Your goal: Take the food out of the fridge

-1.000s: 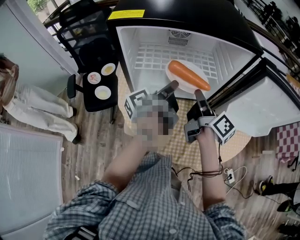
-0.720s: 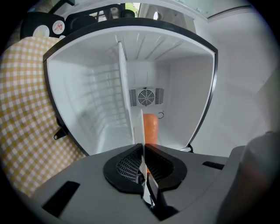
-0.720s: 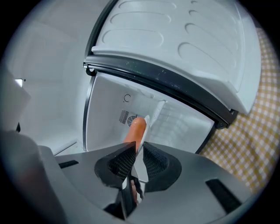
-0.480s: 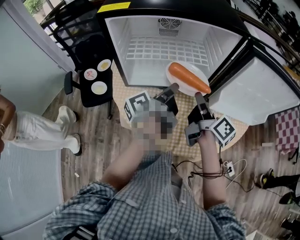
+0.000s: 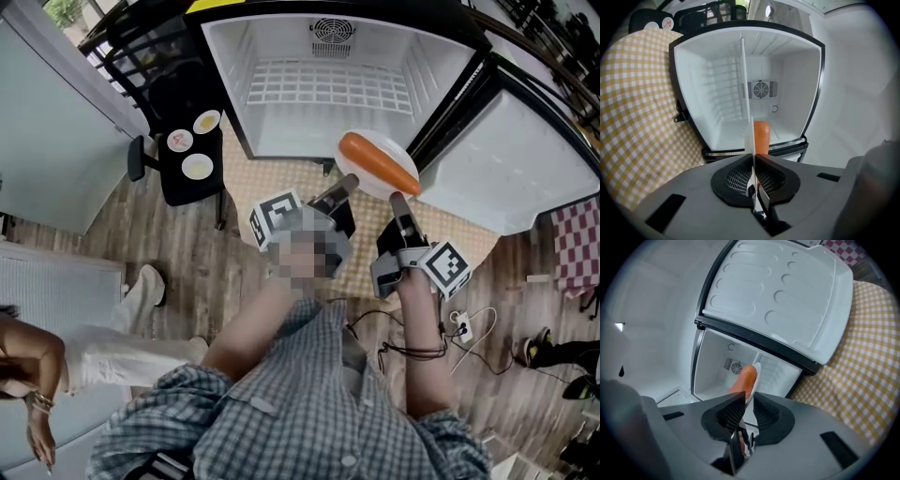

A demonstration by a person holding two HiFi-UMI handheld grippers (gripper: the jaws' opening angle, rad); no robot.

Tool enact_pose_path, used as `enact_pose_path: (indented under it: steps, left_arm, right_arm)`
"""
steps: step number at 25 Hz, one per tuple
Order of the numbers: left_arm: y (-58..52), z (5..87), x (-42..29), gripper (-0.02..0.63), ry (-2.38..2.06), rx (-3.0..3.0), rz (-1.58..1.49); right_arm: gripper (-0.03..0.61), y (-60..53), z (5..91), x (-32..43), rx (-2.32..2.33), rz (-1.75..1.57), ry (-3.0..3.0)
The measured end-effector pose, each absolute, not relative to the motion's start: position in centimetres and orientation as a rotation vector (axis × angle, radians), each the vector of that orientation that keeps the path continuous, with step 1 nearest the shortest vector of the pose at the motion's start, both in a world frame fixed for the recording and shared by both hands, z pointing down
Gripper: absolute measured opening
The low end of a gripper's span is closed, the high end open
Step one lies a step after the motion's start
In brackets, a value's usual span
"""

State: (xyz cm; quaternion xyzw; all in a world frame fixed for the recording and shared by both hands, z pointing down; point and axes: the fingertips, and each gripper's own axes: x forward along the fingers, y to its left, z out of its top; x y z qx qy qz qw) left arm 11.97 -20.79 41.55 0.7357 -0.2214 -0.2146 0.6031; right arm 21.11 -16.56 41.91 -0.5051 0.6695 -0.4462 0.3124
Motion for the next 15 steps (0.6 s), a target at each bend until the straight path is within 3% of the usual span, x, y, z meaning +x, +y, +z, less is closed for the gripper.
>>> enact_pose_path:
  steps: [15]
  left_arm:
    - [-17.4,47.0,12.5,0.025,-0.492,1.654,-0.400]
  right_arm:
    - [0.051,-12.8,47.1,21.3,-1.385,-1.263,1.708]
